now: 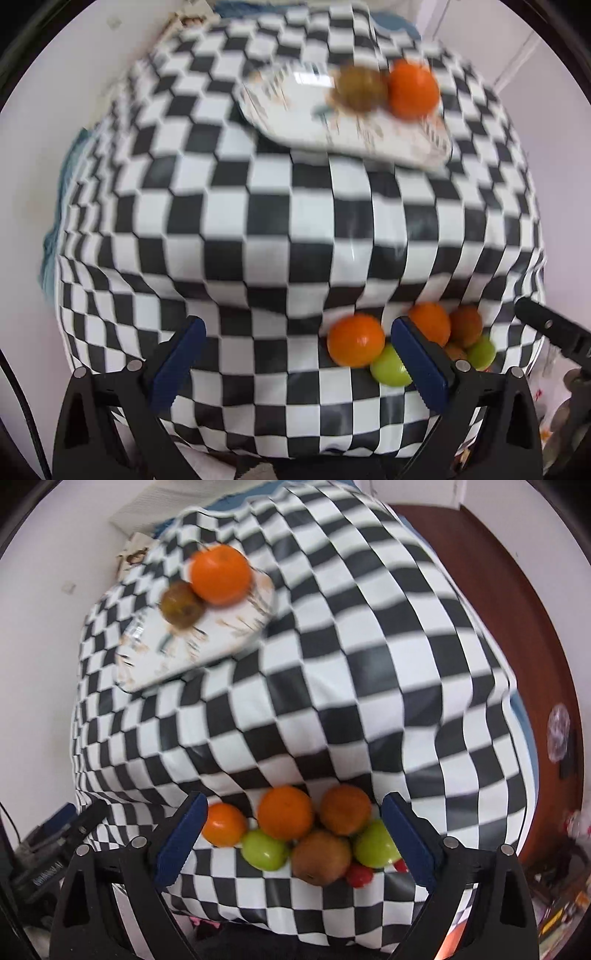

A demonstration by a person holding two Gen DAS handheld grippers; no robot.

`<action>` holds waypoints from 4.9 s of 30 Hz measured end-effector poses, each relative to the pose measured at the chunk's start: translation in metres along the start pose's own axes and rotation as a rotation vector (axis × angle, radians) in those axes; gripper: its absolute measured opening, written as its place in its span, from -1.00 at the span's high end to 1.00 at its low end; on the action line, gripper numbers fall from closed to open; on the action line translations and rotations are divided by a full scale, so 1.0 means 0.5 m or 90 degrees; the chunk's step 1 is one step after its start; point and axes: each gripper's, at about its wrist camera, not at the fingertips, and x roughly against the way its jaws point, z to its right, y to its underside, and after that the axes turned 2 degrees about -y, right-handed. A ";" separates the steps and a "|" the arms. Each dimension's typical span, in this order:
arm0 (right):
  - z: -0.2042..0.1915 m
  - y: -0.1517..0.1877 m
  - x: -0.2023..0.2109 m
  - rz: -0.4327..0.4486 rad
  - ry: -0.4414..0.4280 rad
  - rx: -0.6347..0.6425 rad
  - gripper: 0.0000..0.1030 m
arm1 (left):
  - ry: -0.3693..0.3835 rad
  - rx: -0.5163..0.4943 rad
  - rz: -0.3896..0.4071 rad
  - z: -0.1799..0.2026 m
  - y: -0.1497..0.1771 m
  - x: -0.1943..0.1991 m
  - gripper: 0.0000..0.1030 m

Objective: Organize fruits
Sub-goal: 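Move both tools back toward the remaining fruit cluster, then grasp a tangerine with the left tool while the right tool grasps a red apple, then carry the tangerine and red apple to the plate and release both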

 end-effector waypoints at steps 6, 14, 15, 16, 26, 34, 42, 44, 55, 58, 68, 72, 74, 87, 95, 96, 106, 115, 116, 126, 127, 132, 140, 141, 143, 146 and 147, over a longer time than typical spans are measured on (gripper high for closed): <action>0.072 0.028 -0.069 -0.050 -0.003 -0.027 -0.89 | 0.031 -0.014 -0.098 0.047 0.022 -0.112 -1.00; 0.092 0.060 -0.123 -0.097 -0.038 -0.010 -0.84 | 0.047 -0.018 -0.180 0.083 0.039 -0.227 -0.88; 0.088 0.068 -0.125 -0.102 -0.040 -0.002 -0.84 | 0.052 -0.016 -0.184 0.086 0.041 -0.235 -0.75; 0.082 0.077 -0.130 -0.111 -0.042 0.007 -0.84 | 0.066 -0.012 -0.186 0.089 0.042 -0.242 -0.72; 0.042 0.131 -0.174 -0.138 -0.022 0.045 -0.40 | 0.089 -0.021 -0.169 0.100 0.071 -0.227 -0.20; 0.031 0.153 -0.226 -0.176 -0.032 0.055 -0.31 | 0.116 0.021 -0.198 0.061 0.083 -0.270 -0.24; 0.005 0.138 -0.259 -0.177 -0.008 0.082 -0.32 | 0.124 0.024 -0.205 0.083 0.087 -0.304 -0.24; -0.006 0.139 -0.269 -0.179 0.000 0.091 -0.32 | 0.121 0.017 -0.202 0.091 0.097 -0.298 -0.18; -0.045 0.153 -0.266 -0.195 -0.005 0.148 -0.28 | 0.099 0.007 -0.211 0.053 0.137 -0.272 -0.20; -0.058 0.154 -0.292 -0.198 0.012 0.158 -0.38 | 0.115 0.017 -0.232 0.053 0.136 -0.298 -0.22; -0.134 0.166 -0.319 -0.199 0.082 0.260 -0.35 | 0.089 0.009 -0.208 0.072 0.147 -0.296 -0.14; -0.132 0.171 -0.296 -0.180 0.071 0.255 -0.34 | 0.083 -0.003 -0.184 0.078 0.150 -0.268 -0.11; -0.128 0.182 -0.279 -0.168 0.062 0.247 -0.33 | 0.081 -0.009 -0.168 0.078 0.149 -0.245 -0.09; -0.074 0.139 -0.168 -0.160 0.005 0.215 -0.33 | 0.151 -0.038 -0.199 0.096 0.086 -0.262 -0.30; -0.033 0.129 -0.219 -0.191 -0.010 0.171 -0.33 | 0.210 0.033 -0.230 0.075 0.076 -0.333 -0.19; -0.028 0.127 -0.217 -0.191 -0.013 0.165 -0.33 | 0.202 0.028 -0.221 0.068 0.075 -0.332 -0.19; -0.001 0.099 -0.139 -0.155 -0.052 0.143 -0.33 | 0.178 0.008 -0.157 0.025 0.071 -0.222 -0.18; -0.010 0.031 -0.005 -0.084 -0.123 0.129 -0.33 | 0.212 0.010 -0.029 -0.040 -0.031 -0.013 -0.18; -0.026 0.030 -0.001 -0.073 -0.129 0.130 -0.33 | 0.211 0.009 -0.014 -0.020 -0.056 0.009 -0.18; -0.135 -0.186 -0.010 0.020 -0.136 0.134 -0.33 | 0.119 -0.013 0.073 -0.042 -0.255 0.046 -0.18; -0.142 -0.211 -0.024 0.021 -0.134 0.125 -0.33 | 0.109 -0.019 0.073 -0.041 -0.275 0.040 -0.18; -0.165 -0.304 -0.080 0.015 -0.108 0.103 -0.33 | 0.068 -0.035 0.062 -0.026 -0.351 -0.016 -0.18; -0.175 -0.357 -0.153 -0.016 -0.076 0.098 -0.33 | 0.045 -0.040 0.031 -0.019 -0.446 -0.093 -0.18; -0.176 -0.359 -0.156 -0.019 -0.075 0.100 -0.33 | 0.042 -0.041 0.027 -0.021 -0.454 -0.101 -0.18; -0.181 -0.362 -0.171 -0.026 -0.069 0.103 -0.33 | 0.040 -0.042 0.020 -0.020 -0.466 -0.115 -0.18; -0.184 -0.362 -0.194 -0.036 -0.064 0.103 -0.34 | 0.044 -0.039 0.004 -0.023 -0.484 -0.134 -0.19; -0.183 -0.361 -0.196 -0.033 -0.064 0.105 -0.34 | 0.048 -0.035 -0.006 -0.024 -0.491 -0.144 -0.19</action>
